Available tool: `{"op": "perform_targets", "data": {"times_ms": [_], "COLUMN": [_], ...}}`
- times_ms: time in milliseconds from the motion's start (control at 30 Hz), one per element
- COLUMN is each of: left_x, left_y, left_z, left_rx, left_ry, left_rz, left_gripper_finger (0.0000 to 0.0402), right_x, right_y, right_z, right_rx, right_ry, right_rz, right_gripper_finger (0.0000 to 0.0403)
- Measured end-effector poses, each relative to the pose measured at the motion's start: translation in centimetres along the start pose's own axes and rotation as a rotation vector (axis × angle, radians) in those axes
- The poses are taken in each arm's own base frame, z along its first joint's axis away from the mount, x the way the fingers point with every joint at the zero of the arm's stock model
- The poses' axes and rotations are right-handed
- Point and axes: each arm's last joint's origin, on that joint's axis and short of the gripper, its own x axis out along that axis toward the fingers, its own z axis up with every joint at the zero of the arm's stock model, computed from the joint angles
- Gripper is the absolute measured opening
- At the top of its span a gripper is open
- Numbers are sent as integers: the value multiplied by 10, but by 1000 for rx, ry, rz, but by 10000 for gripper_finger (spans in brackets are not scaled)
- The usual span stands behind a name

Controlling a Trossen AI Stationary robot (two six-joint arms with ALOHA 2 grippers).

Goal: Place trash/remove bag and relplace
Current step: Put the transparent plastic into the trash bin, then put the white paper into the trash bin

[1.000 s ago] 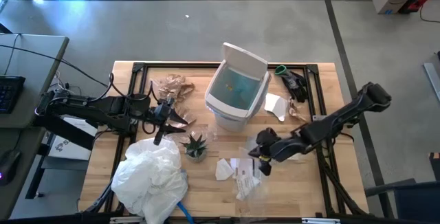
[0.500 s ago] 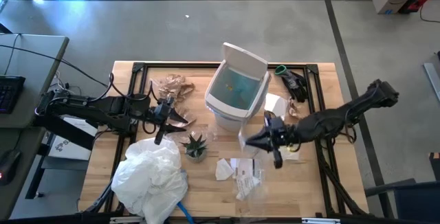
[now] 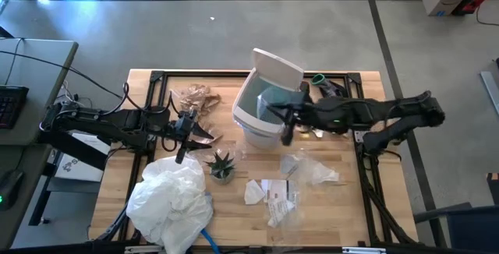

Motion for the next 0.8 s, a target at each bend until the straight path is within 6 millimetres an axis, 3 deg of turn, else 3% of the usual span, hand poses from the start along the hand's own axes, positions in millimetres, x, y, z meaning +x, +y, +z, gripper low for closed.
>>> {"op": "perform_targets", "data": {"times_ms": [200, 400, 800], "left_x": [0, 0, 0], "left_y": [0, -2, -5], "left_z": [0, 0, -1], "left_rx": [-7, -20, -17], "left_ry": [2, 4, 3], "left_rz": [-6, -16, -17], "left_gripper_finger": [133, 133, 133], "right_x": [26, 28, 23], "right_y": [5, 3, 2], "right_z": [-3, -2, -6], "right_rx": [-48, -61, -42], "right_ry": [134, 240, 304], "right_rz": [-101, -228, -269], "right_gripper_finger": [0, 9, 137]}}
